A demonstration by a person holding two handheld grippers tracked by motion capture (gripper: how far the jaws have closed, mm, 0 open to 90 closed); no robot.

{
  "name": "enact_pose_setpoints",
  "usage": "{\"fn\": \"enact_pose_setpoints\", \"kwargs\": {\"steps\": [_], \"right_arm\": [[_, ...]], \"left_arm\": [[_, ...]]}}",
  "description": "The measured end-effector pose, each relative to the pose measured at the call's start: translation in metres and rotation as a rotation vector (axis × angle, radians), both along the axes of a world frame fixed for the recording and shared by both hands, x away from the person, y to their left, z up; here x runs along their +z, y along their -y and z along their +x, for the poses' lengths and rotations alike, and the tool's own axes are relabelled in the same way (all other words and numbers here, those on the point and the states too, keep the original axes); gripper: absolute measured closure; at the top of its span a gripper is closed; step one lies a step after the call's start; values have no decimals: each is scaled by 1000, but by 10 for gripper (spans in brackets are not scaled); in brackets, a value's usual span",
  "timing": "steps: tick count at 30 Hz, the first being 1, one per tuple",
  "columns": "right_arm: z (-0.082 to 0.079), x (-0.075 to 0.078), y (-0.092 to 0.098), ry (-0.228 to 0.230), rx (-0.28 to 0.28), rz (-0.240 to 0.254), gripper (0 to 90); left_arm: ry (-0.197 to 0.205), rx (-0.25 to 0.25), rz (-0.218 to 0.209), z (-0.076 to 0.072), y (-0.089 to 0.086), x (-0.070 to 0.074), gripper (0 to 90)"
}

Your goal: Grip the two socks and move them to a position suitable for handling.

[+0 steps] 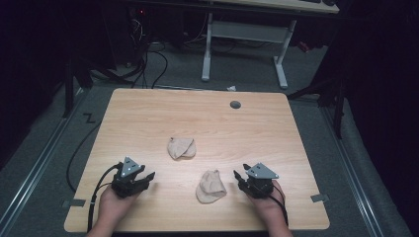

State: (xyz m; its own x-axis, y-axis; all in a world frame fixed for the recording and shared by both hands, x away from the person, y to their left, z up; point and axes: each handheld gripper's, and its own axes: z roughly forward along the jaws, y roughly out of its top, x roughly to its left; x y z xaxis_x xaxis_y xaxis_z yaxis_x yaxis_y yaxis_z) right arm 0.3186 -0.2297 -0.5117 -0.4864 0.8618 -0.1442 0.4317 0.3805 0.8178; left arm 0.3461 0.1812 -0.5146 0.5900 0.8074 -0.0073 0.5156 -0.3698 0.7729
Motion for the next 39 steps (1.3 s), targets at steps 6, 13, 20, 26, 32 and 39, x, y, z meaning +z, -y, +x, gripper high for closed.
{"fn": "enact_pose_setpoints", "kwargs": {"steps": [6, 13, 20, 26, 32, 39], "right_arm": [[-3, 2, -7, 8, 28, -16, 546], [-6, 2, -16, 13, 65, -38, 545], [-13, 4, -31, 5, 121, -35, 545], [-19, 6, -47, -4, 186, -22, 545], [-22, 5, -59, -18, 233, -28, 545], [-26, 4, -69, -40, 278, -27, 547]], "left_arm": [[0, -1, 1, -1, 1, 0, 516], [-2, -12, 13, -1, 3, -1, 516], [-4, -13, 13, -1, 3, -1, 516], [-4, -15, 15, -1, 4, -2, 516], [-5, -16, 16, -1, 5, -2, 516], [-4, -18, 18, -1, 5, -2, 517]]}}
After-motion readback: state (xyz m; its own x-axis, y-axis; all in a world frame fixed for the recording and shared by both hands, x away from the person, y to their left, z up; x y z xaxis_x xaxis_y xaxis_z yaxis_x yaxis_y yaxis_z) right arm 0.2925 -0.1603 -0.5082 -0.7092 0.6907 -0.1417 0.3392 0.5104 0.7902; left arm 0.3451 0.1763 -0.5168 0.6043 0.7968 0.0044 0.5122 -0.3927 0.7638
